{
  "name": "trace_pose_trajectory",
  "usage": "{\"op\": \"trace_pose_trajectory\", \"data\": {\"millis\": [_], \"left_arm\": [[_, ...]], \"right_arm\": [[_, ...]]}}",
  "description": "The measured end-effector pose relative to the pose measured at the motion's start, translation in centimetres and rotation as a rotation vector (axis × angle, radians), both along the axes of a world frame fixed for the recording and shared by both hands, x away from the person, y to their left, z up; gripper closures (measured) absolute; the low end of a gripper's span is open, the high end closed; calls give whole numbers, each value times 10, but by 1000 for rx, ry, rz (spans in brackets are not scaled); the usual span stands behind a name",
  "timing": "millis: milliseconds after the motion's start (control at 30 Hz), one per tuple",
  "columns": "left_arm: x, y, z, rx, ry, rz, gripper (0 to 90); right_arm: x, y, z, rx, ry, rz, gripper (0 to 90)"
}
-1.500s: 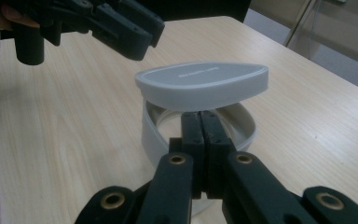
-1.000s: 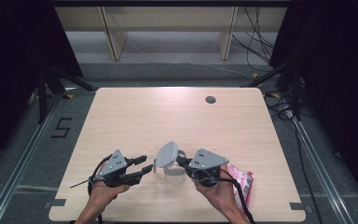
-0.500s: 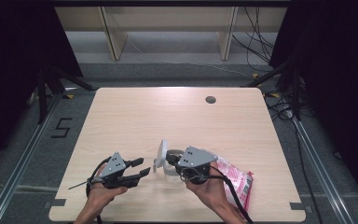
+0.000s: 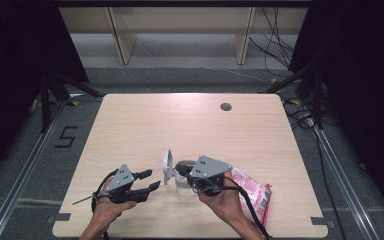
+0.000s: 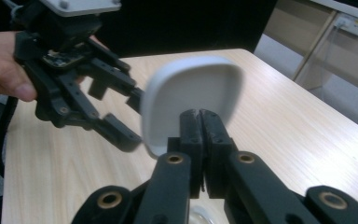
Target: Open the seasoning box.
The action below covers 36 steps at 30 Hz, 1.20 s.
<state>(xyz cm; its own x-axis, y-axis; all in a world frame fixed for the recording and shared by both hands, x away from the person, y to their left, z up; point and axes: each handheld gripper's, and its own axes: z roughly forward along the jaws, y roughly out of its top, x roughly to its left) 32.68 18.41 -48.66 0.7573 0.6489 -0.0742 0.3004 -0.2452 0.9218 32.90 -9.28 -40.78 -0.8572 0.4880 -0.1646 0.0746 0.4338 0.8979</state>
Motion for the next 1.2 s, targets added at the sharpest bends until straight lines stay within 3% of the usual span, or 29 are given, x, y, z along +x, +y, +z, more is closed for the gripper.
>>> {"op": "trace_pose_trajectory", "data": {"millis": [233, 267, 300, 400, 600, 700, 767, 800, 933, 1100, 1133, 1200], "left_arm": [[-2, -1, -1, 3, 3, 1, 448], [-2, -2, -2, 3, 3, -9, 441], [-2, -2, -2, 3, 3, -9, 431], [-4, -3, -4, 6, 21, -1, 411], [-5, -4, -7, 0, 43, 6, 380], [-5, -4, -7, -1, 43, 4, 379], [-6, -3, -8, 0, 44, 2, 377], [-6, -4, -8, 0, 45, 0, 375], [-5, -5, -9, -6, 49, -5, 371], [-5, -5, -9, -6, 53, -8, 361], [-5, -4, -8, 2, 55, -1, 359], [-5, -4, -8, -3, 55, -5, 357]], "right_arm": [[4, -34, -1, 8, 12, -55, 802], [7, -48, -1, 11, 33, -56, 759], [7, -48, -1, 11, 33, -56, 759], [12, -73, -4, 14, 63, -82, 679], [20, -98, -9, 36, 114, -138, 586], [28, -115, -15, 21, 142, -165, 559], [28, -117, -17, 37, 162, -182, 555], [34, -124, -21, 32, 159, -173, 537], [38, -131, -27, 17, 216, -191, 514], [46, -136, -35, 1, 236, -187, 479], [49, -139, -38, -3, 273, -186, 468], [51, -140, -42, 0, 288, -195, 452]]}}
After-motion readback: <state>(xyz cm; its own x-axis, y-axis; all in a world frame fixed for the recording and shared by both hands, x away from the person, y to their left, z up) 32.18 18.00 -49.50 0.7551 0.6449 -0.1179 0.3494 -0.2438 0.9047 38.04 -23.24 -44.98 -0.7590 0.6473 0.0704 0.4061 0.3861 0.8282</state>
